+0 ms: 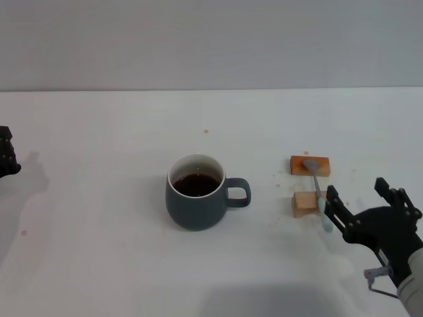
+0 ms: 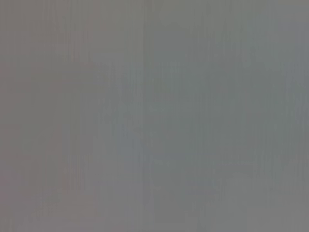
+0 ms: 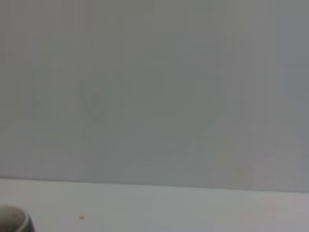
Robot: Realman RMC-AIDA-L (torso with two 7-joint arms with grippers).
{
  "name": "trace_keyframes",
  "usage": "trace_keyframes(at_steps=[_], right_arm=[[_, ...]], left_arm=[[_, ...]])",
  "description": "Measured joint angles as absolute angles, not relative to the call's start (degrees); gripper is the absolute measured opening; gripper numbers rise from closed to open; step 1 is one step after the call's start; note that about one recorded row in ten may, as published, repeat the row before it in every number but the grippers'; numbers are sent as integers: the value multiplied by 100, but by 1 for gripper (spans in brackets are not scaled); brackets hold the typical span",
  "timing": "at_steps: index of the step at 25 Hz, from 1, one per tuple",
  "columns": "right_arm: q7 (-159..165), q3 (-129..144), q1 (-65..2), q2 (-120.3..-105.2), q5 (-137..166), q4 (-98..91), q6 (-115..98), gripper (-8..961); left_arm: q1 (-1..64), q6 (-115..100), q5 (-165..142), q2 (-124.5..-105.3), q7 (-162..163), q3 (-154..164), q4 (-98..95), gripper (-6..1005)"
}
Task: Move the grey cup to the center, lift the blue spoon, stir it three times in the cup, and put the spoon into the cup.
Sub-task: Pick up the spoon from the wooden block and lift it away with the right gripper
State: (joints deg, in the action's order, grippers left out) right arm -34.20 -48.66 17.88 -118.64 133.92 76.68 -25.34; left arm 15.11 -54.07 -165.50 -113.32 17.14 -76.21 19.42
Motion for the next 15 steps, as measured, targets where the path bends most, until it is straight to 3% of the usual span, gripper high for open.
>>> trace_keyframes(at_steps=[15], right_arm=[[-3394, -4814, 1593, -11872, 13395, 7295, -2472, 816]], left_arm=[[1470, -5292, -16550, -11309, 1667, -7619, 2066, -2]])
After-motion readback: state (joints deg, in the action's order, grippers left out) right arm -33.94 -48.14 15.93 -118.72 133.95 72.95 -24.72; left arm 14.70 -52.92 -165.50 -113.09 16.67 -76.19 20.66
